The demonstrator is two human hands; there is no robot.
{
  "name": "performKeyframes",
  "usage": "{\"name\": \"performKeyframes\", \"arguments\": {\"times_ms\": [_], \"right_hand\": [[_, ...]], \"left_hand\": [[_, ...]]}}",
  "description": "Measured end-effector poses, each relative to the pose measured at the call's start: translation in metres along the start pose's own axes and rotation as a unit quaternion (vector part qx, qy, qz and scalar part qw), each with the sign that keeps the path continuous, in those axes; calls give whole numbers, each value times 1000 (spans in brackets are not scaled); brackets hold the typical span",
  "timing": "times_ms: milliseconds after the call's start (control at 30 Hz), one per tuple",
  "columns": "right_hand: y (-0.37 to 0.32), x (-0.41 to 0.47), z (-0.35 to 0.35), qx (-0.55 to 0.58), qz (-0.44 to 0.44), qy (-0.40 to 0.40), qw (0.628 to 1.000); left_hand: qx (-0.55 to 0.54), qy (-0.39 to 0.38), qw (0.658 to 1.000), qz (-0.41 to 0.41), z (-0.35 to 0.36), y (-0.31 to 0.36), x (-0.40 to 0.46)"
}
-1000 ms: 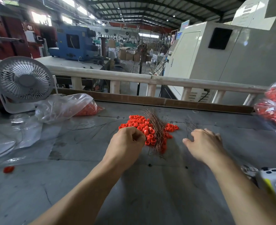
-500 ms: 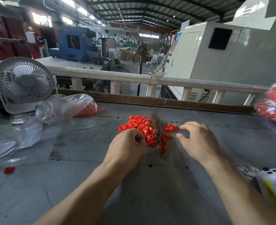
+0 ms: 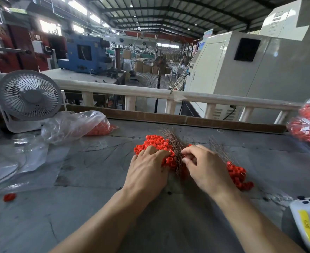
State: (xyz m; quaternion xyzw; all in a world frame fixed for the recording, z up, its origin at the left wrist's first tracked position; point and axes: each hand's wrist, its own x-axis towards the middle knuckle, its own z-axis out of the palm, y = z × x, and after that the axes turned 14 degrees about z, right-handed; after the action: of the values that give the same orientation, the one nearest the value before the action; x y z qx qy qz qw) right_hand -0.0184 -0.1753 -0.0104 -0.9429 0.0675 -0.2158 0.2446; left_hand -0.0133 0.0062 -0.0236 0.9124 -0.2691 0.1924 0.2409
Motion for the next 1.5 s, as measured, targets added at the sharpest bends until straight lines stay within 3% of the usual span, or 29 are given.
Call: {"name": "performKeyframes", "arguments": {"times_ms": [233, 467, 733, 833, 933, 1033, 1133, 1267, 1500], "right_hand": [[-1, 1, 2, -20, -10, -13, 1000], [-1, -1, 2, 13, -33, 30, 999], [-12, -8, -10, 144, -78, 107, 981], [-19, -13, -16, 204, -83, 100, 970], [-27, -17, -19, 204, -126, 72, 968], [-33, -20, -15, 189, -161, 46, 968], [-34, -21, -12, 238, -144, 20, 960], [-32, -23, -12, 265, -95, -64, 958], [-35, -23, -17, 220, -114, 7, 969]], "left_hand": [[37, -33, 999, 6, 6, -3, 0], [-24, 11, 1000, -2, 2, -7, -3], [-31, 45, 997, -49, -7, -6, -5], [-95, 87, 990, -56, -9, -1, -4], [-214, 129, 968, -28, -12, 9, -3], [-257, 159, 953, -4, -13, 13, -4], [-327, 167, 930, -21, -16, 13, -4], [-459, 186, 868, -45, -23, 16, -2], [-572, 240, 776, -117, -33, 14, -1]]}}
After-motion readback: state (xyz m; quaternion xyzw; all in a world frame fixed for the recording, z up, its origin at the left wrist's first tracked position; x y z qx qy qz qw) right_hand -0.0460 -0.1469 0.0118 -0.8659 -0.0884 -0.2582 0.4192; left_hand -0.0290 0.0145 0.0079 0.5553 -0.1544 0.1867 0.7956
